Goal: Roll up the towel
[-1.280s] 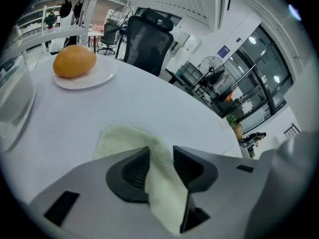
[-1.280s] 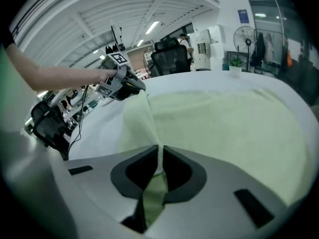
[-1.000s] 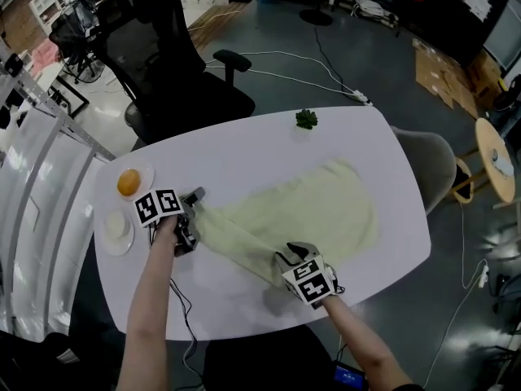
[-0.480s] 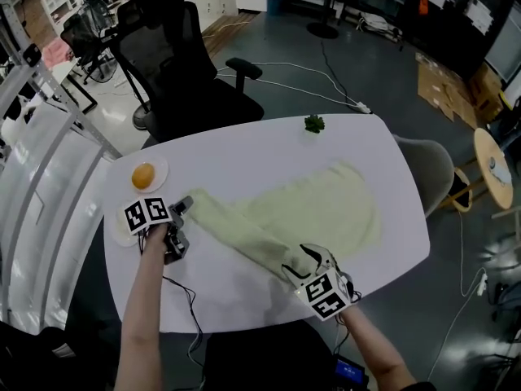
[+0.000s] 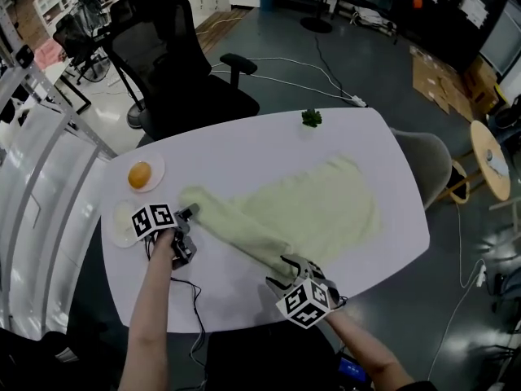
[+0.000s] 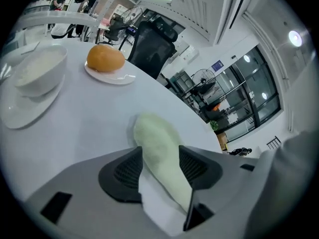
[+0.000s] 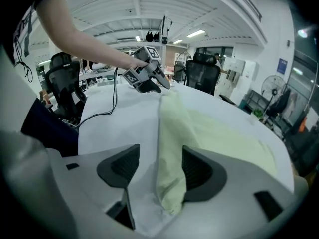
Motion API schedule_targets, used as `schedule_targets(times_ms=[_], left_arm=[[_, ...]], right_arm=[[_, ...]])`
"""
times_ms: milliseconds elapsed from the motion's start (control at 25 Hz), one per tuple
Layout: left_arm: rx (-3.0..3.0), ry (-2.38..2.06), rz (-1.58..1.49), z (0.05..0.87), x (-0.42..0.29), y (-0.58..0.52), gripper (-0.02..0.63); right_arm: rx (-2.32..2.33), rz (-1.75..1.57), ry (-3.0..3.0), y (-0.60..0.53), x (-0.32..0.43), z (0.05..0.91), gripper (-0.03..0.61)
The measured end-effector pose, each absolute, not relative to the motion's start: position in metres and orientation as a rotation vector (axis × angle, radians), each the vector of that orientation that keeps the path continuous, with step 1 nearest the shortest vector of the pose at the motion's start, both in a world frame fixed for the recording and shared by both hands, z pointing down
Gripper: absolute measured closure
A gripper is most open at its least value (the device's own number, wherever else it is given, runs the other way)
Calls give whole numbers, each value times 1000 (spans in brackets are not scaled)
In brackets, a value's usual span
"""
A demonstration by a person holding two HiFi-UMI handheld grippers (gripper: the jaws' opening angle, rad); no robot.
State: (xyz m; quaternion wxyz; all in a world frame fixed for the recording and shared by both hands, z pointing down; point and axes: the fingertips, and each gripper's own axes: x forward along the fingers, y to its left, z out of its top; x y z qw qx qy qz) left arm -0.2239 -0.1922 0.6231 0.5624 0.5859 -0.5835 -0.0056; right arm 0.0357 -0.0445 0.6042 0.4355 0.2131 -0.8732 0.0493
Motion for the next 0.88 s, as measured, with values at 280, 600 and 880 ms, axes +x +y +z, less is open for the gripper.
schedule_targets(times_ms=[280, 600, 880], left_arm=[[1340, -1419, 78, 642, -223, -205, 420], [1293, -1500, 136, 652, -229, -213, 558], [1295, -1507, 57, 644, -238, -212, 580]], right_arm=[[462, 60, -2090, -42, 32, 641, 330], [460, -13, -2019, -49, 48, 658, 442], [528, 52, -2051, -56, 47, 646, 540]])
